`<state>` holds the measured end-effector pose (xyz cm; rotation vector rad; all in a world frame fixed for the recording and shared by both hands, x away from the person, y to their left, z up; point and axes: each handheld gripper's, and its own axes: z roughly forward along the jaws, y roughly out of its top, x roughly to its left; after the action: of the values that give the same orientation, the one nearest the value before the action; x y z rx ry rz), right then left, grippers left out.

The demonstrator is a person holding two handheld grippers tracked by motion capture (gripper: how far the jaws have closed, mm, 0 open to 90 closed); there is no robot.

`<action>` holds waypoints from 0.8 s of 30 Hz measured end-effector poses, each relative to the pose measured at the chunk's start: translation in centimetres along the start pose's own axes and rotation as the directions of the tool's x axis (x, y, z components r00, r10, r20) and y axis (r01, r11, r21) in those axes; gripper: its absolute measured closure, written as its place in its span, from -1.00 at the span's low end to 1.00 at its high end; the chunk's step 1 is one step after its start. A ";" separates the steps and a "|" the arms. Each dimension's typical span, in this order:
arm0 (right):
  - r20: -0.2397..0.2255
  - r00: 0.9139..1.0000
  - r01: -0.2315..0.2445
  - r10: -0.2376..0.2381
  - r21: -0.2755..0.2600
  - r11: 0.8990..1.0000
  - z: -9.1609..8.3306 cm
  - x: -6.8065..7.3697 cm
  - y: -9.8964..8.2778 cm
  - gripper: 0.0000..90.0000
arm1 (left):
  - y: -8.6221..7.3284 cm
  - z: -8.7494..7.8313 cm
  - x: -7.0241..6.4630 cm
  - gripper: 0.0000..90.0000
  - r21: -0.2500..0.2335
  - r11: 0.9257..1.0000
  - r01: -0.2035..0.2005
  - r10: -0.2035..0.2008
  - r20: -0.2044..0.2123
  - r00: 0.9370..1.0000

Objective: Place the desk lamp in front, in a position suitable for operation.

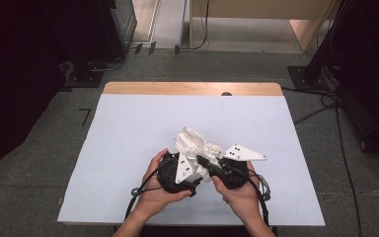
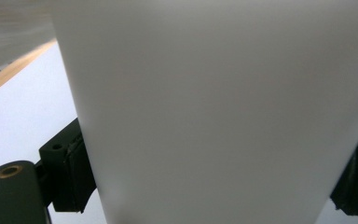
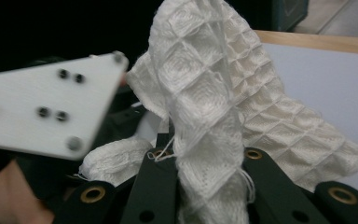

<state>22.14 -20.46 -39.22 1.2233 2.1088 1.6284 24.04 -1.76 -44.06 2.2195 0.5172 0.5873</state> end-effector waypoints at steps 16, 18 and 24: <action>0.005 1.000 0.006 -0.006 -0.015 1.000 -0.2 -0.1 0.0 0.84 | -0.2 -0.1 0.7 -0.81 -0.039 0.997 0.059 -0.059 0.017 0.998; -0.017 1.000 0.011 -0.011 -0.018 1.000 -0.1 0.7 0.1 0.84 | -0.2 0.1 0.2 -0.81 -0.047 0.997 0.056 -0.056 0.014 0.998; 0.001 1.000 -0.023 0.023 -0.058 0.998 0.1 -0.1 0.0 0.83 | 0.0 0.3 -0.8 -0.81 -0.061 0.998 0.026 -0.024 0.019 1.000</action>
<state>22.26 -20.42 -39.28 1.2353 2.0389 1.6849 23.60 -2.36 -44.43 2.1560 0.5103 0.5618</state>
